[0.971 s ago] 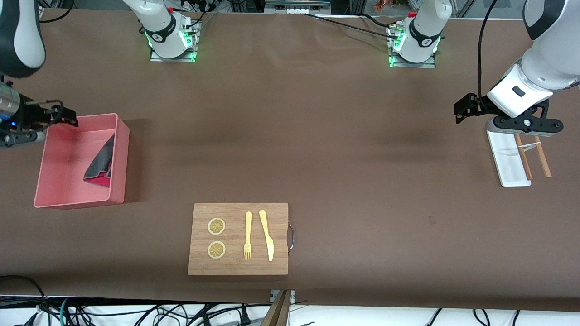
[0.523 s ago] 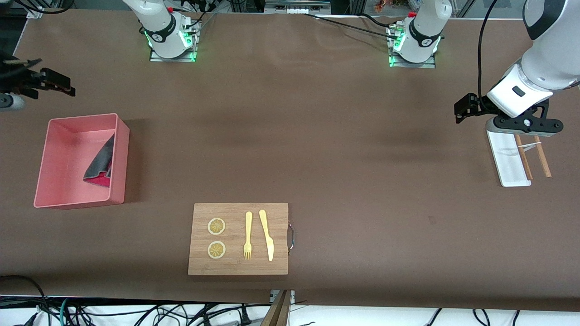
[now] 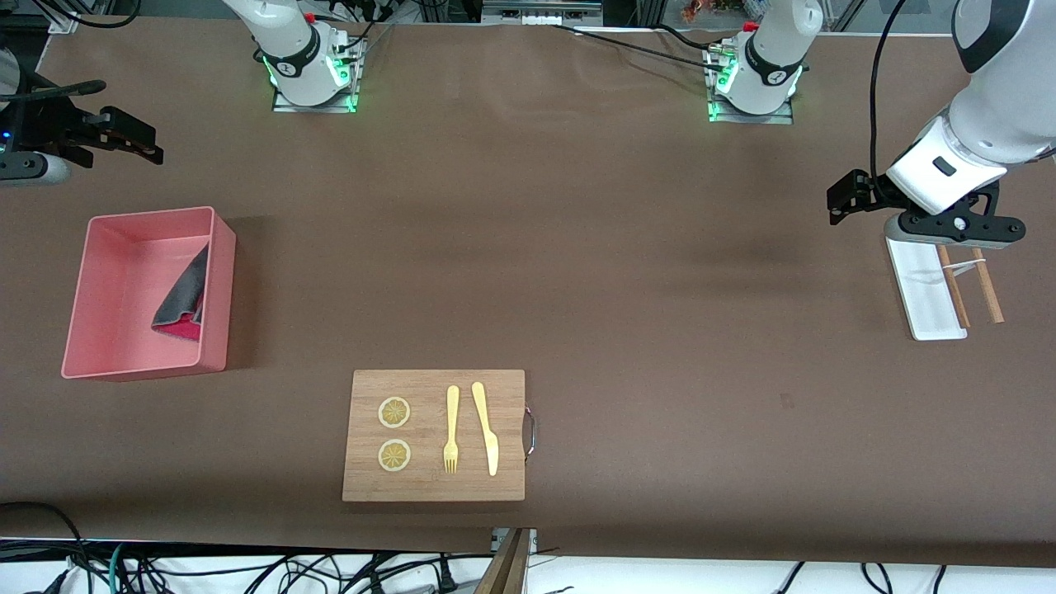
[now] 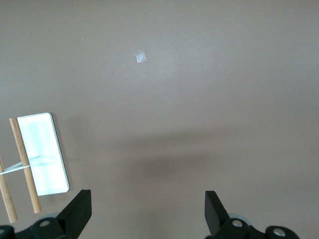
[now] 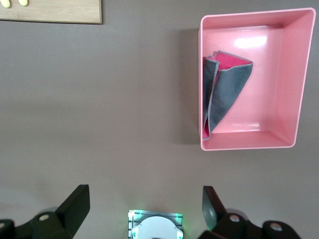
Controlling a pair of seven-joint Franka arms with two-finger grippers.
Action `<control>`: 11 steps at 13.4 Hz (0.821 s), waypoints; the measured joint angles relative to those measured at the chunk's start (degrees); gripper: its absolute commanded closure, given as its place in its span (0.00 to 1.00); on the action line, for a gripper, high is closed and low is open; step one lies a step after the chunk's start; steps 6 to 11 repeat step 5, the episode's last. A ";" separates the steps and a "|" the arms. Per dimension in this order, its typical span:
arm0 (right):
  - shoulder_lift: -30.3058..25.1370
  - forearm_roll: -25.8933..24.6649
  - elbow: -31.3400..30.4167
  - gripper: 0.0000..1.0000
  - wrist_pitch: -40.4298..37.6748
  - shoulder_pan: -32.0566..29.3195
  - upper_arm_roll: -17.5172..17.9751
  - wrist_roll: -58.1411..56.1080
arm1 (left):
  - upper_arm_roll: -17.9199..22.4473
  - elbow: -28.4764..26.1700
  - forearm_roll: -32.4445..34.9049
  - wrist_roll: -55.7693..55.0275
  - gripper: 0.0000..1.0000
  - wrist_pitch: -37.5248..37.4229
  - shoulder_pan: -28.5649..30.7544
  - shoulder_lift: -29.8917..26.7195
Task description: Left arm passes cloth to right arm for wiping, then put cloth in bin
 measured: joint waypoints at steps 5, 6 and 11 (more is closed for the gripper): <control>0.67 -0.01 1.47 0.00 0.04 0.00 -0.02 -0.23 | 0.00 0.00 0.00 0.00 0.00 0.00 0.00 0.00; 0.67 -0.01 1.47 0.00 0.04 0.00 -0.02 -0.23 | 0.00 0.00 0.00 0.00 0.00 0.00 0.00 0.00; 0.67 -0.01 1.47 0.00 0.04 0.00 -0.02 -0.23 | 0.00 0.00 0.00 0.00 0.00 0.00 0.00 0.00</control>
